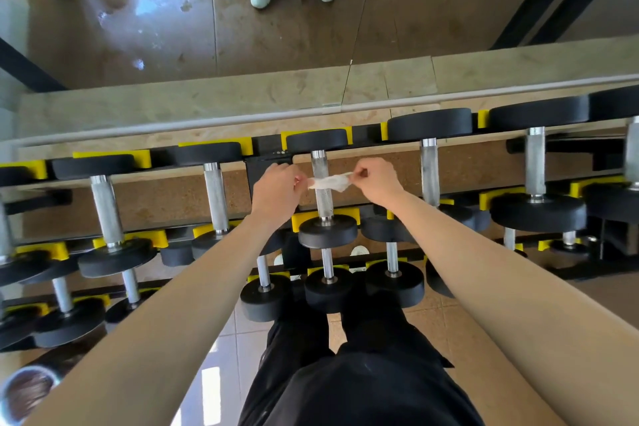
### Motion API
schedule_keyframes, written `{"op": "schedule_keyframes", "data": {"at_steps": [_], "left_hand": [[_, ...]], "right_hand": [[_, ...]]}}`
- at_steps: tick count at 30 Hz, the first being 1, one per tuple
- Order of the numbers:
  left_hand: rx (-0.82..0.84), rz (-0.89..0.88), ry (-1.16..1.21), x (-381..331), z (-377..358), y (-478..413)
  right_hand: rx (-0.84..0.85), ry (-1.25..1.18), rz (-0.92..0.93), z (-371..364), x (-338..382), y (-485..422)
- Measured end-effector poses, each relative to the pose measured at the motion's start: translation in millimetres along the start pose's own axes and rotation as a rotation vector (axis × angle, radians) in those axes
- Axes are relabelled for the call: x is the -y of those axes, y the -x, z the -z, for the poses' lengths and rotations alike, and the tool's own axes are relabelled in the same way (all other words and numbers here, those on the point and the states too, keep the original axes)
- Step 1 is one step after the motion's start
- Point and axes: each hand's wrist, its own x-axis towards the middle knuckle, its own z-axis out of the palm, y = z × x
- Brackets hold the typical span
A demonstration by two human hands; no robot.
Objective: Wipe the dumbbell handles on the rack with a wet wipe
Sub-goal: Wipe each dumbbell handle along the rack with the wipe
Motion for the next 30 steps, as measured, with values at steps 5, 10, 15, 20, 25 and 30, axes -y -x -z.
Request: {"op": "schedule_keyframes", "data": {"at_steps": [5,10,15,20,25,30], "left_hand": [[-0.085,0.375,0.147,2,-2,-14],[-0.036,0.343,0.361,-23,-2,-24],[-0.175,0.676,0.534,-11,-5,-32],[-0.09,0.606,0.77,-25,-11,-35],[-0.104,0.722,0.729,-16,-14,-31],[-0.022,0.547,0.612,-17,-12,-28]], "right_hand": [[0.001,-0.171,0.003,-12,31,-5],[-0.247,-0.504,-0.301,-4,19,-19],[-0.061,-0.692,-0.294,-20,48,-17],[-0.122,-0.785,-0.471,-6,33,-26],[-0.02,-0.891,-0.451,-15,43,-23],[-0.082,-0.741,-0.453,-8,25,-18]]}}
